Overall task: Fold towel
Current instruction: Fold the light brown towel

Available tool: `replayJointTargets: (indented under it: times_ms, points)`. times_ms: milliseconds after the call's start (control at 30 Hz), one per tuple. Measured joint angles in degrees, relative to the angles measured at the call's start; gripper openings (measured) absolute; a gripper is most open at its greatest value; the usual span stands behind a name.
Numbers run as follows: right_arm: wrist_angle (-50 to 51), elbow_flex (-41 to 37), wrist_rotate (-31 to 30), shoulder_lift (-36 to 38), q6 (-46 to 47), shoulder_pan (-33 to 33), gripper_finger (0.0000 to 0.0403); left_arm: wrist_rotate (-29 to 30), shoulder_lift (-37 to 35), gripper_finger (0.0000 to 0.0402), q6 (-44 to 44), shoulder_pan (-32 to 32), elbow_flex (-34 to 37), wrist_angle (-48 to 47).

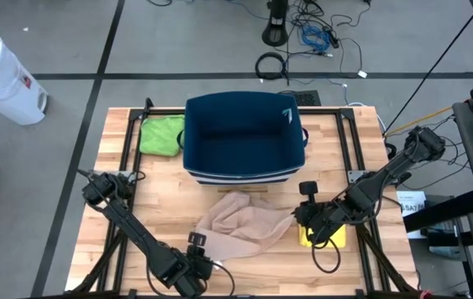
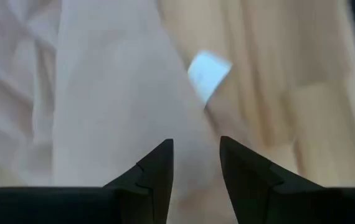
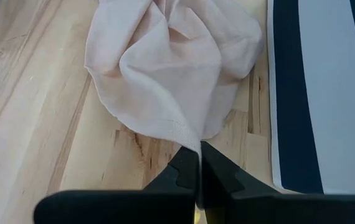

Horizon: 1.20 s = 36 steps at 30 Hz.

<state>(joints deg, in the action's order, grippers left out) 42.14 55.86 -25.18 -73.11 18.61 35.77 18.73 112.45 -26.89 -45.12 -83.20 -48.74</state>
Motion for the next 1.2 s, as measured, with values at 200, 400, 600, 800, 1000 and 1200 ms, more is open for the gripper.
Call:
replayJointTargets:
  times_ms: [200,400,600,800,1000,1200]
  points:
    - [-0.10,0.00,0.01,-1.06,0.07,0.00,0.0000,0.16,3.04,0.0138,3.87,-0.13,1.25,4.00]
    - [-0.12,0.00,0.02,-1.82,0.12,0.00,0.0000,-0.21,4.30,0.0138,3.57,-0.14,1.25,4.29]
    - [-0.17,0.00,0.03,-1.84,-0.20,-0.04,0.0000,-1.08,4.30,0.0137,2.03,1.11,1.25,3.03]
    - [-0.19,0.00,0.03,-1.84,0.13,-0.04,0.0000,-1.47,4.63,0.0094,1.98,1.76,2.77,2.97]
    - [-0.17,0.00,0.08,-1.84,0.35,-0.04,0.0000,-1.45,4.63,0.0010,3.43,1.98,2.98,3.00]
    - [-0.17,0.00,0.12,-1.84,0.22,-0.04,0.0000,-1.17,4.28,0.0003,3.49,1.98,2.42,2.00]
